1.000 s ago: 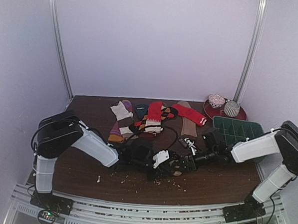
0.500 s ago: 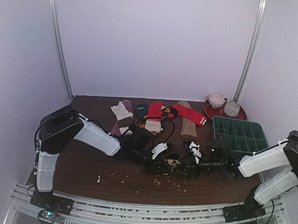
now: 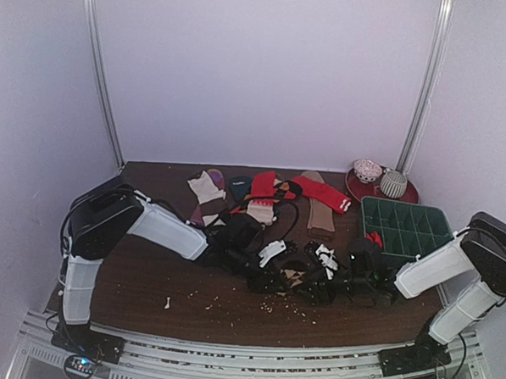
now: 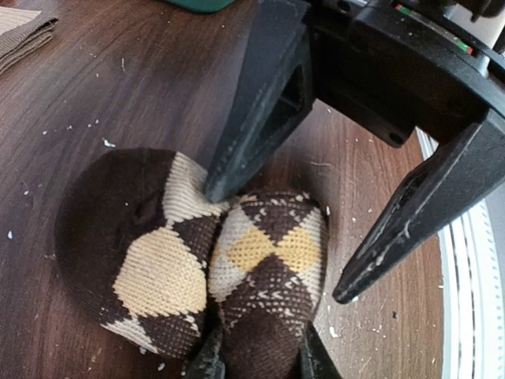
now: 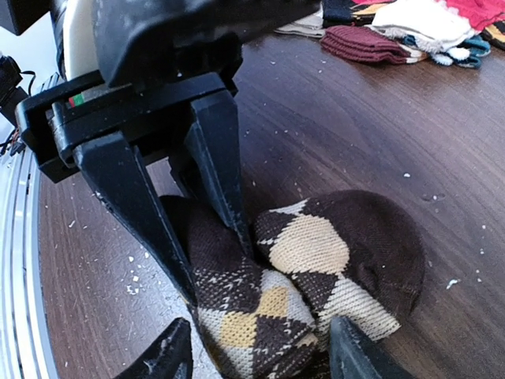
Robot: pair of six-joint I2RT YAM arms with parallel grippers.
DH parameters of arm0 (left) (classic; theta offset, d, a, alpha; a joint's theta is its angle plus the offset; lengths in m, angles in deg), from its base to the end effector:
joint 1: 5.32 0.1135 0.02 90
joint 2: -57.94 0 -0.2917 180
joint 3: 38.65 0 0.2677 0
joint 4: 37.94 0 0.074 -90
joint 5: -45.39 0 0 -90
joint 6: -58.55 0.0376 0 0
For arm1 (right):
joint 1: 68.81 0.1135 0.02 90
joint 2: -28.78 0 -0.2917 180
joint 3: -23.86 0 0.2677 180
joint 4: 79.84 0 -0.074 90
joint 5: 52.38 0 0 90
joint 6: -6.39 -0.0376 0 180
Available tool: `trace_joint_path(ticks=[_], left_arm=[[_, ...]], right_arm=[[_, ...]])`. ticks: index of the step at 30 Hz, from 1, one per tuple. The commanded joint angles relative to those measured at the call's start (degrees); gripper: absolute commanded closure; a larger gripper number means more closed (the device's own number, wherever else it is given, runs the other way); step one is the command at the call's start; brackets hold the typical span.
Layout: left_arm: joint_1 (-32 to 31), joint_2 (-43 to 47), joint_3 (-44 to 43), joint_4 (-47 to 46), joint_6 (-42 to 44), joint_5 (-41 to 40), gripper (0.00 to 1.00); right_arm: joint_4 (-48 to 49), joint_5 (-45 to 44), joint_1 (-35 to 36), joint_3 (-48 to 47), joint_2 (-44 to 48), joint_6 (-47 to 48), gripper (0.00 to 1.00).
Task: Roll the socks
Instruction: Roll a pair of socks at the center of the board.
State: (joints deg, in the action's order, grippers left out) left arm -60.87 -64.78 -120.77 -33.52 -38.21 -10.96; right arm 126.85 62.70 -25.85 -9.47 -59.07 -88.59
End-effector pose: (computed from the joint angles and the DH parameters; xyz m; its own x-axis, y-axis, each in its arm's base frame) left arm 0.2404 -0.3873 0.1102 -0.5042 0.5618 -0.6558 0.8546 0.2155 -0.4724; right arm 0.1794 0.1888 0.1366 -0.4178 -0.2816 -0.8638 -0.8585 0.4335 0.2739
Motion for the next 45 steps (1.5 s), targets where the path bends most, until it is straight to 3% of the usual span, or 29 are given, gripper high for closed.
trace_joint_path(ticks=[1,6,10,13,15,17,18,21,24,33,45], left_arm=[[0.79,-7.66,3.12,19.88,1.47,-9.43,1.00],[0.79,-8.13,1.18,20.03,2.26,-10.25,1.00],[0.79,-7.62,-0.52,18.78,2.37,-12.88,1.00],[0.79,-3.42,1.00,12.62,1.35,-16.88,0.68],[0.79,1.26,3.90,6.66,0.95,-18.78,0.40],[0.72,7.49,8.15,-0.46,1.53,-20.30,0.06],[0.59,10.66,10.99,-5.07,2.19,-21.15,0.02],[0.07,20.83,21.64,-19.46,5.07,-23.57,0.02],[-0.33,26.36,28.85,-29.34,7.43,-20.85,0.02],[-4.21,18.56,25.38,-34.15,10.20,-12.47,0.25],[-4.48,10.56,22.77,-36.38,7.35,-11.97,0.26]], right_arm=[[0.83,4.57,0.11,-0.24,-2.70,-2.69,0.46],[-3.67,7.00,0.11,-2.84,-7.41,-6.06,0.75],[-3.66,6.73,-0.02,-1.46,-8.64,-12.53,0.84],[-3.45,6.49,-0.60,0.61,-8.80,-16.99,0.86],[-3.98,7.36,-1.17,1.55,-9.34,-19.29,0.86],[-4.51,9.88,-2.16,1.99,-10.55,-21.81,0.86],[-4.75,11.49,-2.66,2.00,-11.17,-22.96,0.86],[-5.77,16.11,-3.76,1.67,-12.90,-24.64,0.86],[-8.73,18.36,-5.02,0.68,-13.97,-24.13,0.86],[-16.55,18.34,-6.14,-3.07,-14.70,-21.08,0.86],[-16.47,18.31,-6.31,-3.67,-15.48,-20.60,0.86]])
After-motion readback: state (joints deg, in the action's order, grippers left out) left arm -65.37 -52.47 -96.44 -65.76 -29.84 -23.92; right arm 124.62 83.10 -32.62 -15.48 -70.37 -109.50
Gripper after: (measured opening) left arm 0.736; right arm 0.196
